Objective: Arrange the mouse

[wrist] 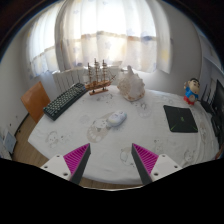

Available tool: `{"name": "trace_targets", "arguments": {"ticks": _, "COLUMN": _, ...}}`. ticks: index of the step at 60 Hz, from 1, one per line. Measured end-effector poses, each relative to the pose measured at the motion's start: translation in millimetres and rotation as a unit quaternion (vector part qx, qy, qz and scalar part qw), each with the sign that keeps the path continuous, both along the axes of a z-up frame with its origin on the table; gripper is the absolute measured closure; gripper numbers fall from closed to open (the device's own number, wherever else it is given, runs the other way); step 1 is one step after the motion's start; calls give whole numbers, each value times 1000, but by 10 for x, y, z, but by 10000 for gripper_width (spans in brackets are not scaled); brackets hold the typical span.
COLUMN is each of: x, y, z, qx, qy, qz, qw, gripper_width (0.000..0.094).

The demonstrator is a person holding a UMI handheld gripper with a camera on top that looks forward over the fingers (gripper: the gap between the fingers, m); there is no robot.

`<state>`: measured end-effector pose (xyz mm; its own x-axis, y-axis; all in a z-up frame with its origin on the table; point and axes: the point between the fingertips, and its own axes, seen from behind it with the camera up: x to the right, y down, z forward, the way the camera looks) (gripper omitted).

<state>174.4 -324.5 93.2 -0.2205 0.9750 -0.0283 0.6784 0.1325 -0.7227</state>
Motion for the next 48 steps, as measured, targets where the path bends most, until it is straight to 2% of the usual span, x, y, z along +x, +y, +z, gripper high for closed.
{"name": "trace_targets", "arguments": {"ticks": 27, "x": -1226, "y": -344, "z": -871, "qx": 1, "qy": 67, "qz": -61, "qw": 996, "gripper_width": 78}}
{"name": "trace_targets", "arguments": {"ticks": 41, "x": -1872, "y": -347, "z": -1031, "qx": 16, "qy": 82, "qz": -75, "qw": 994, "gripper_width": 76}}
{"name": "trace_targets", "arguments": {"ticks": 48, "x": -2113, "y": -383, "z": -1038, "qx": 8, "qy": 81, "qz": -80, "qw": 993, "gripper_width": 74}}
